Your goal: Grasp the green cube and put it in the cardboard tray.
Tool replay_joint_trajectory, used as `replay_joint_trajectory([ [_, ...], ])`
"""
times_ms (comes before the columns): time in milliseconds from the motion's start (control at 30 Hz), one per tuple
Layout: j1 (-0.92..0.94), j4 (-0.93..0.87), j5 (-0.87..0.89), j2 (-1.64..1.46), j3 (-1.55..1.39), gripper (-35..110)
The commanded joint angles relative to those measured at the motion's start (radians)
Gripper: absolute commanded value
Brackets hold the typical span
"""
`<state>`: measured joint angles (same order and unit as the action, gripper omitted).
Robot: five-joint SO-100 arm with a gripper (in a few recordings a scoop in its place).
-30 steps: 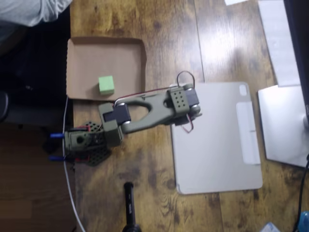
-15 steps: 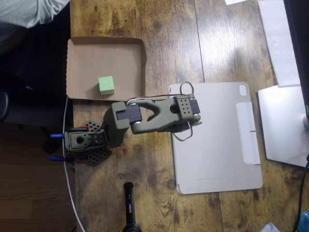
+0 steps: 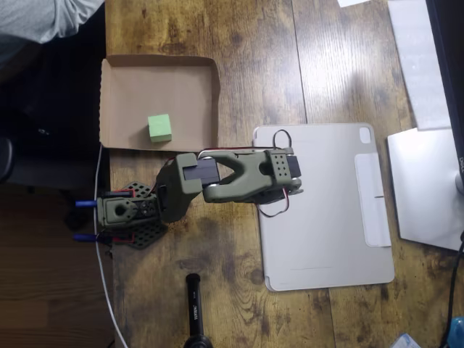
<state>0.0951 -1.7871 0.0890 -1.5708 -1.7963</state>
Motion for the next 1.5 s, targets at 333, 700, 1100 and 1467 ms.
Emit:
replay_joint_trajectory([
  [333, 0.035, -0.015, 0.025, -0.098, -0.017, 0],
  [700, -0.012, -0.015, 0.023, -0.084, -0.015, 0],
  [1100, -0.046, -0.014, 0.011, -0.034, -0.005, 0],
  [1467, 0.046, -0.012, -0.003, -0.126, 0.012, 0],
])
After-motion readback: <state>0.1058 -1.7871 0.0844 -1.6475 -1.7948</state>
